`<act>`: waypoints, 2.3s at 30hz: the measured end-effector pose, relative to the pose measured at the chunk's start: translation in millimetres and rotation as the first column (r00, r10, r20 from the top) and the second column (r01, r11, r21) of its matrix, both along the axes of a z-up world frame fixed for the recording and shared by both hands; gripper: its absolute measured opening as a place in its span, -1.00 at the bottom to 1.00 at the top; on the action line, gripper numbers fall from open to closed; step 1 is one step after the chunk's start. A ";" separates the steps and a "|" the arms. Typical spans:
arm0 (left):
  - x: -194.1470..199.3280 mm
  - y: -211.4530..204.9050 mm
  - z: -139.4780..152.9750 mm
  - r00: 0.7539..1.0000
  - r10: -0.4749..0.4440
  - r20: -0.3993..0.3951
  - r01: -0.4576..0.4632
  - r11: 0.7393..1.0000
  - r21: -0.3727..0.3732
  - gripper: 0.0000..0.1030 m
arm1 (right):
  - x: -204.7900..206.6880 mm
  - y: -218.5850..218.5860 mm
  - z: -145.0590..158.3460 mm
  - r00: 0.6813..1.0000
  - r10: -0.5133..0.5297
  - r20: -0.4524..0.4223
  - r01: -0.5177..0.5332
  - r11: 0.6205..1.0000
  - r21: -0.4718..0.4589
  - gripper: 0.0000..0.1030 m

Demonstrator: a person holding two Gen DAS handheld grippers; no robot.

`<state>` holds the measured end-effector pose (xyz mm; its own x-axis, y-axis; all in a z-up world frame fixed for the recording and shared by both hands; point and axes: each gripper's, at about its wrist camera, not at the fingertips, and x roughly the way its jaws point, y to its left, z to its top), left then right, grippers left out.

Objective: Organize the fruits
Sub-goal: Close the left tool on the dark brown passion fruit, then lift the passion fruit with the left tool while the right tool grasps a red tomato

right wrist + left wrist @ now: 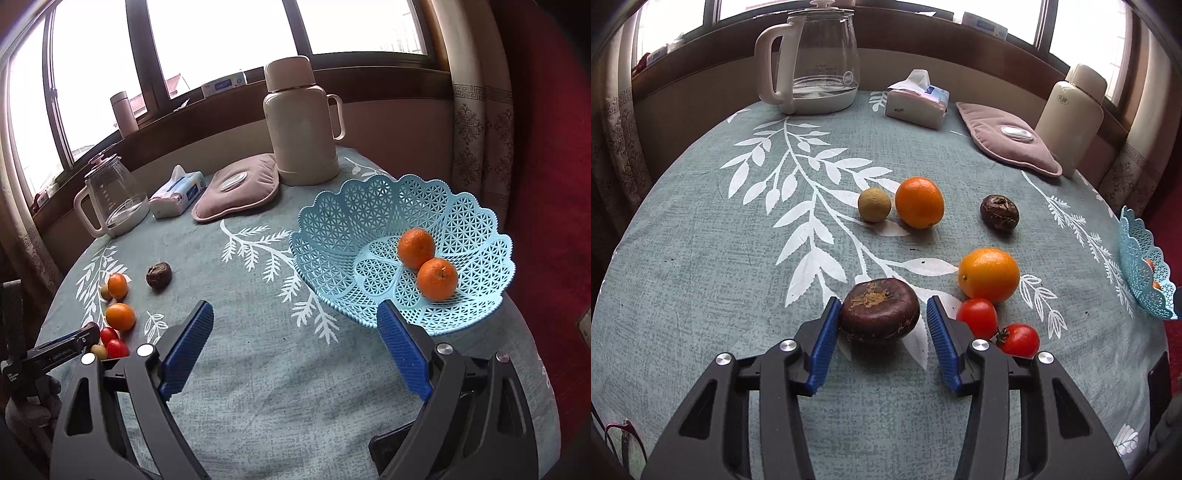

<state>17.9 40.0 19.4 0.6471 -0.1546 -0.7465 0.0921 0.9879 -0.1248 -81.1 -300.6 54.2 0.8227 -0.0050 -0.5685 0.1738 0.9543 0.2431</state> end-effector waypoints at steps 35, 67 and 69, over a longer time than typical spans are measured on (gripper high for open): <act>-21.4 47.1 76.0 0.980 0.081 0.180 -0.063 0.993 -0.103 -0.16 | 81.2 179.9 -42.3 0.879 0.431 -0.204 -0.394 0.897 0.199 0.12; -23.8 28.9 68.0 0.985 0.039 0.169 -0.026 0.997 -0.077 -0.16 | 51.0 146.0 -11.0 0.924 0.361 -0.127 -0.353 0.932 0.085 -0.41; -24.8 26.4 67.9 0.985 0.031 0.172 -0.019 0.997 -0.072 -0.16 | 47.3 133.5 -6.1 0.935 0.336 -0.114 -0.327 0.941 0.086 -0.41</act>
